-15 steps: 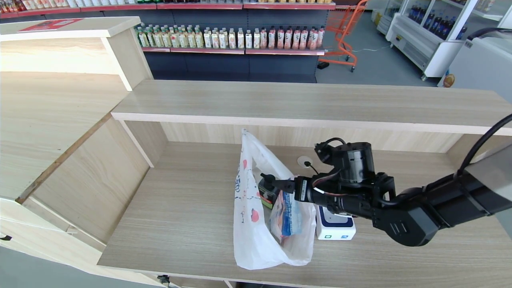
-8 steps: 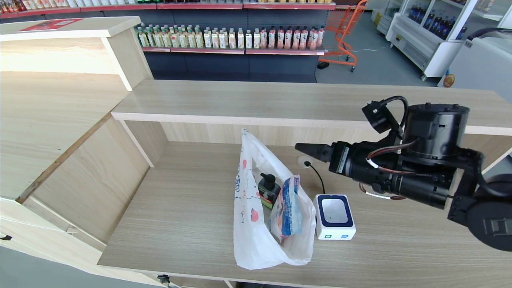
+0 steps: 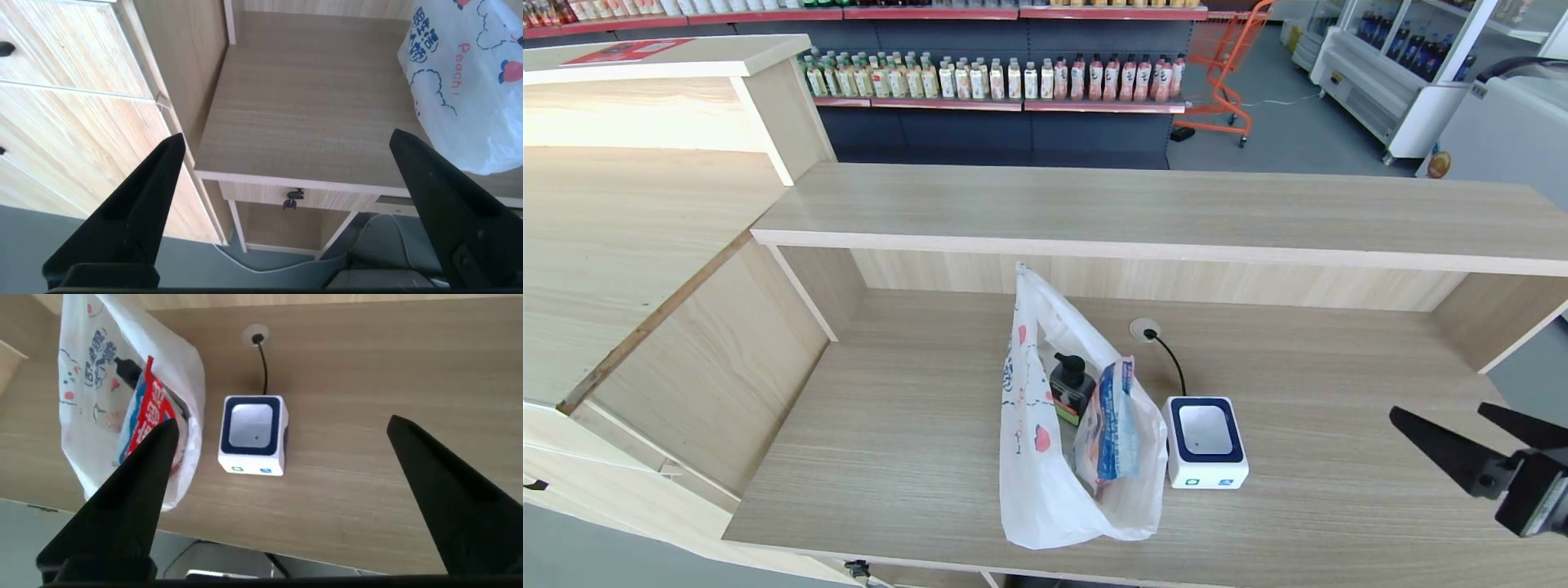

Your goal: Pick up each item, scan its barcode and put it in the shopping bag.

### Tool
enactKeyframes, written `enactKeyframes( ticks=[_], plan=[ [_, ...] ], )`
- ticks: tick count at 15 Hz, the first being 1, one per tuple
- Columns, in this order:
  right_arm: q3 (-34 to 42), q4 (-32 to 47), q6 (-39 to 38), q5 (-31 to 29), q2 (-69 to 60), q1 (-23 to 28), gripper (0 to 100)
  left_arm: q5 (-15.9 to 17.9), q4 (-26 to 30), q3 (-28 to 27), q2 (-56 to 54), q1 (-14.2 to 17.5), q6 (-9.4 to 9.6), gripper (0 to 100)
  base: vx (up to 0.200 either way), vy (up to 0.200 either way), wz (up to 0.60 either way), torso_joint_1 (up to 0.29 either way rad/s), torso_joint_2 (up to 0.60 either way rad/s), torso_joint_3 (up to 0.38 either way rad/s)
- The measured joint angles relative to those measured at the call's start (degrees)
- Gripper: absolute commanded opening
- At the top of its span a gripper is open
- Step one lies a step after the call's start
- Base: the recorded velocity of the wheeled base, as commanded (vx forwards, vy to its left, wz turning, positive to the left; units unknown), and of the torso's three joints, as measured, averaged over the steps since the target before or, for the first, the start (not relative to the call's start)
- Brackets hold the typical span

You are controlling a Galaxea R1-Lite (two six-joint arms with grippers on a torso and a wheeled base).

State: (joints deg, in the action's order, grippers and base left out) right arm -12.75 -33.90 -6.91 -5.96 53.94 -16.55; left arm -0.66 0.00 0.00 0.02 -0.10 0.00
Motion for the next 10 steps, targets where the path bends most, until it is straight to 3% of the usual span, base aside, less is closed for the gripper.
enactKeyframes(
  ticks=[3, 7, 10],
  plan=[
    [7.98, 11.26, 2.78, -1.12, -18.69, 5.92, 100, -0.02, 0.00, 0.00, 0.00, 0.00, 0.00, 100, 0.000, 0.000, 0.00, 0.000, 0.00, 0.000],
    [11.65, 29.83, 6.27, 2.30, -42.02, 13.95, 100, -0.02, 0.00, 0.00, 0.00, 0.00, 0.00, 100, 0.000, 0.000, 0.00, 0.000, 0.00, 0.000],
    [12.64, 33.72, 8.61, 4.62, -50.44, 16.18, 100, -0.02, 0.00, 0.00, 0.00, 0.00, 0.00, 100, 0.000, 0.000, 0.00, 0.000, 0.00, 0.000]
  ],
)
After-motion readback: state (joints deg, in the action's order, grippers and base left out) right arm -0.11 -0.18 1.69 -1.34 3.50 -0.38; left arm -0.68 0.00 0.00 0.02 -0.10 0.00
